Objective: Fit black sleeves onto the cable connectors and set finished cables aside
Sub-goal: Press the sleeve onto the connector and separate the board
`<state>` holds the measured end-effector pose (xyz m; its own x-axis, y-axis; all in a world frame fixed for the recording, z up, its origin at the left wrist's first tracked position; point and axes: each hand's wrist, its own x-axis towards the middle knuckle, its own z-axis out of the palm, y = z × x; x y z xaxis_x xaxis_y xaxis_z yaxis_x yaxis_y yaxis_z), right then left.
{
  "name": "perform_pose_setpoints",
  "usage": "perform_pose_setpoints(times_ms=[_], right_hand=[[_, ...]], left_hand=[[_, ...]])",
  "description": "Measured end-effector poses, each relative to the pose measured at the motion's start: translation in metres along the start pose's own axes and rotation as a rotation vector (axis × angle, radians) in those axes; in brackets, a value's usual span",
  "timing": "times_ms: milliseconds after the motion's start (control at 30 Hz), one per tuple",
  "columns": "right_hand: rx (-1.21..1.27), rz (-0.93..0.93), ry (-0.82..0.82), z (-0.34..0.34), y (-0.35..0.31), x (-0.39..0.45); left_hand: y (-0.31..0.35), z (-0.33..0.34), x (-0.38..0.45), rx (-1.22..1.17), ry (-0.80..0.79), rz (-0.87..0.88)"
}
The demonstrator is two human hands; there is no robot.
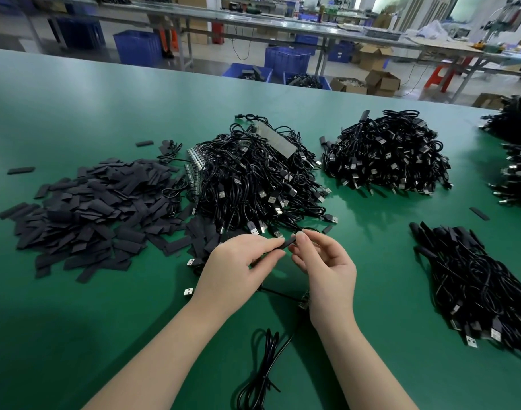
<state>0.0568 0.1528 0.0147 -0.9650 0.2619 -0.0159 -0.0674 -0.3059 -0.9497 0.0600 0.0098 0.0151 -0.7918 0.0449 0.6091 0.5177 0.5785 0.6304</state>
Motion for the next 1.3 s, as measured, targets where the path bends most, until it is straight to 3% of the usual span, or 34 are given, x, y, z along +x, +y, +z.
perform_pose_setpoints(times_ms=[800, 1167, 1300], right_hand=[[-0.005, -0.028, -0.030, 0.0003, -0.0042, -0.0032], [-0.109, -0.104, -0.142, 0.0035, -0.0018, -0.0077], [-0.201, -0.052, -0.247, 0.0072, 0.0043, -0.0098]], left_hand=[[0.0010, 0.0002, -0.0020, -0.007, 0.001, 0.020], [-0.0013, 0.0008, -0.0027, -0.031, 0.044, 0.013], [-0.0035, 0.0003, -0.0014, 0.011, 0.042, 0.037]])
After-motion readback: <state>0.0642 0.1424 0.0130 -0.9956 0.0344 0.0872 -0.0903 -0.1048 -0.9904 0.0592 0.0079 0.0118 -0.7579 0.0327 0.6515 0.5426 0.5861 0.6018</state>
